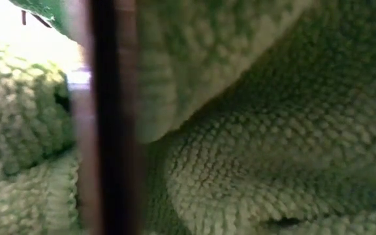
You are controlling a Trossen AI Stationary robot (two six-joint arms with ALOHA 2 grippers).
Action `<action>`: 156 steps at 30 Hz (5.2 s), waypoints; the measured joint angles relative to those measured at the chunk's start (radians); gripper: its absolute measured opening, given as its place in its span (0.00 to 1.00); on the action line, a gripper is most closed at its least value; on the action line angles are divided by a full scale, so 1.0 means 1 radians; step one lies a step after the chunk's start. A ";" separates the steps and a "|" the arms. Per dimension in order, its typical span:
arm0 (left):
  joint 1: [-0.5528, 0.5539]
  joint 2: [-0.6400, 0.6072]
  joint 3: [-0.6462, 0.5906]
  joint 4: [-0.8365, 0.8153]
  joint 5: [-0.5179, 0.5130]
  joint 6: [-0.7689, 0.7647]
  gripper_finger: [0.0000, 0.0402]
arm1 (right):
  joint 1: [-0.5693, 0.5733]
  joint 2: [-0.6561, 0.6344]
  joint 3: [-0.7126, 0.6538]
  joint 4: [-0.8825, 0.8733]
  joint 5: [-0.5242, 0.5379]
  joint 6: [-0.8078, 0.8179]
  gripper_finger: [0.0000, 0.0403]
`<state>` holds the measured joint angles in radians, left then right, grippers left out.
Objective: Sort microfiber towel by color & place in baskets
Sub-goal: Put the green microfiber cloth into the right wire basket
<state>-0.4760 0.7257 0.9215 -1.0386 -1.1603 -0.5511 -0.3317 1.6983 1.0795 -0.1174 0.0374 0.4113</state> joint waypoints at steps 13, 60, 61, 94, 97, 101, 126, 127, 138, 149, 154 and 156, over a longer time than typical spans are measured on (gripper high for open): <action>0.000 0.002 0.000 -0.001 0.021 -0.001 0.28 | 0.002 0.065 -0.001 0.019 0.114 0.027 0.40; 0.000 0.000 0.000 -0.012 0.058 0.072 0.28 | 0.012 0.070 -0.001 -0.069 0.033 0.277 0.40; 0.000 0.000 0.000 -0.012 0.058 0.072 0.28 | 0.018 0.070 -0.001 -0.065 0.032 0.277 0.40; 0.000 0.000 0.000 -0.007 0.066 0.060 0.28 | 0.035 0.014 0.000 -0.045 -0.040 0.086 0.02; 0.000 0.000 0.000 -0.002 0.070 0.052 0.28 | 0.037 -0.045 0.000 -0.040 -0.045 0.066 0.02; 0.000 0.000 0.000 -0.001 0.071 0.043 0.28 | 0.039 -0.140 0.000 -0.038 -0.043 0.049 0.02; 0.000 -0.027 0.000 0.007 0.072 -0.009 0.28 | 0.458 -0.468 0.000 0.262 -0.039 0.043 0.02; 0.000 -0.029 0.000 0.007 0.072 -0.011 0.28 | 0.482 -0.469 0.000 0.287 -0.040 0.040 0.02; 0.000 -0.034 0.000 0.006 0.072 -0.086 0.28 | 0.743 -0.471 0.000 0.480 -0.038 -0.054 0.02; 0.000 -0.012 0.000 0.057 0.137 -0.113 0.28 | 0.935 -0.470 0.000 0.545 -0.038 -0.204 0.02; 0.000 0.008 0.000 0.083 0.152 -0.113 0.28 | 0.961 -0.470 0.000 0.543 -0.036 -0.204 0.02; 0.000 0.019 0.000 0.087 0.152 -0.113 0.28 | 0.961 -0.470 0.000 0.542 -0.035 -0.204 0.02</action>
<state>-0.4760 0.7444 0.9215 -0.9514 -1.0080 -0.6643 0.6289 1.2285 1.0794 0.4248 0.0024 0.2073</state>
